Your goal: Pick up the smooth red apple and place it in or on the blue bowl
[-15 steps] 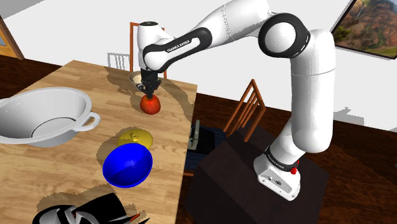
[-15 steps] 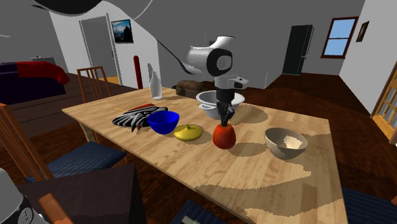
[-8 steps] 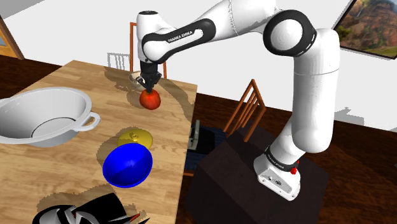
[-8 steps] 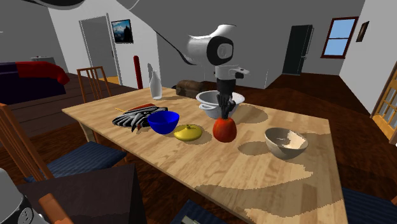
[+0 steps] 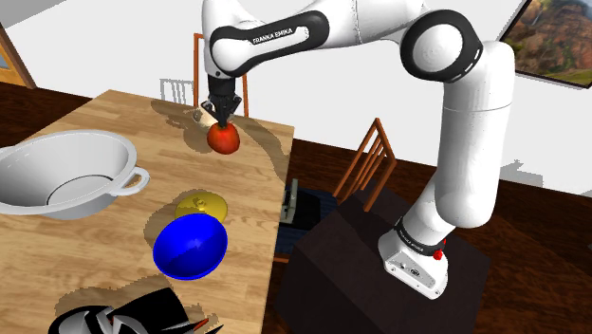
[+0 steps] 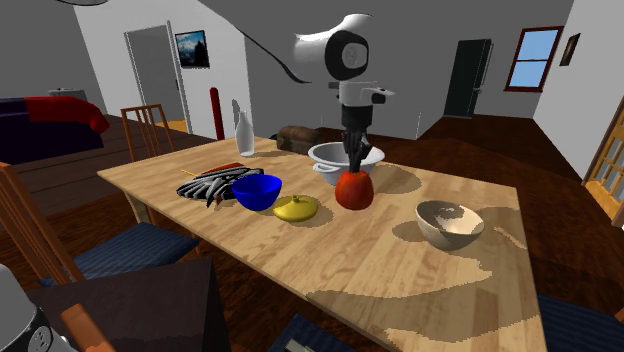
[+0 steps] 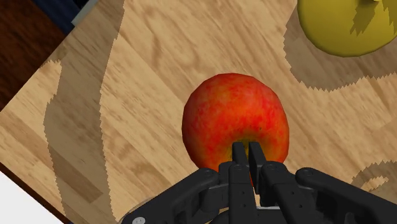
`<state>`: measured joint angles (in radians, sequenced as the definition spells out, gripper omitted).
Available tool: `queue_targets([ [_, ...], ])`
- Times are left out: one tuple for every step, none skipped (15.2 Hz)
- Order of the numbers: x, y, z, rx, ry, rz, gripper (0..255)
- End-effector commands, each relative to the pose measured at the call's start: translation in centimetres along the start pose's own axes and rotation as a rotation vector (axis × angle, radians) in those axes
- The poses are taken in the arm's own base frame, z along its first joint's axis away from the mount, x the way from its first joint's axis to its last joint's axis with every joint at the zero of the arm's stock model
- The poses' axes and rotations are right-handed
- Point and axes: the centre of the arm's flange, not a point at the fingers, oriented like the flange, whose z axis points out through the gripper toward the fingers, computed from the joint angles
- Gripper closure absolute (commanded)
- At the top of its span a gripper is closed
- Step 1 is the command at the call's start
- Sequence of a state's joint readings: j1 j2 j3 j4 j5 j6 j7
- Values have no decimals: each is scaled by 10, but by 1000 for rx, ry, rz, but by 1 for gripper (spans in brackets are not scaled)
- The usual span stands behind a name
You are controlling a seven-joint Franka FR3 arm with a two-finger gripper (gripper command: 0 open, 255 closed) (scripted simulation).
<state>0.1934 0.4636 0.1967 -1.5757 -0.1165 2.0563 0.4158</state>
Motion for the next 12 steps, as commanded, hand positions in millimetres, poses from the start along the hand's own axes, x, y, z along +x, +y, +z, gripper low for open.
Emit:
queue_targets([
  [0, 0, -9, 0, 0, 0, 255],
  [0, 0, -15, 0, 0, 0, 255],
  [0, 0, -20, 0, 0, 0, 255],
  [1, 0, -25, 0, 0, 0, 255],
  [1, 0, -30, 0, 0, 0, 255],
  [1, 0, -36, 0, 0, 0, 255],
  [1, 0, -41, 0, 0, 0, 255],
  [1, 0, -46, 0, 0, 0, 255],
  [1, 0, -51, 0, 0, 0, 255],
  [1, 0, -54, 0, 0, 0, 255],
  [-8, -9, -57, 0, 0, 0, 255],
  [-17, -18, -60, 0, 0, 0, 255],
])
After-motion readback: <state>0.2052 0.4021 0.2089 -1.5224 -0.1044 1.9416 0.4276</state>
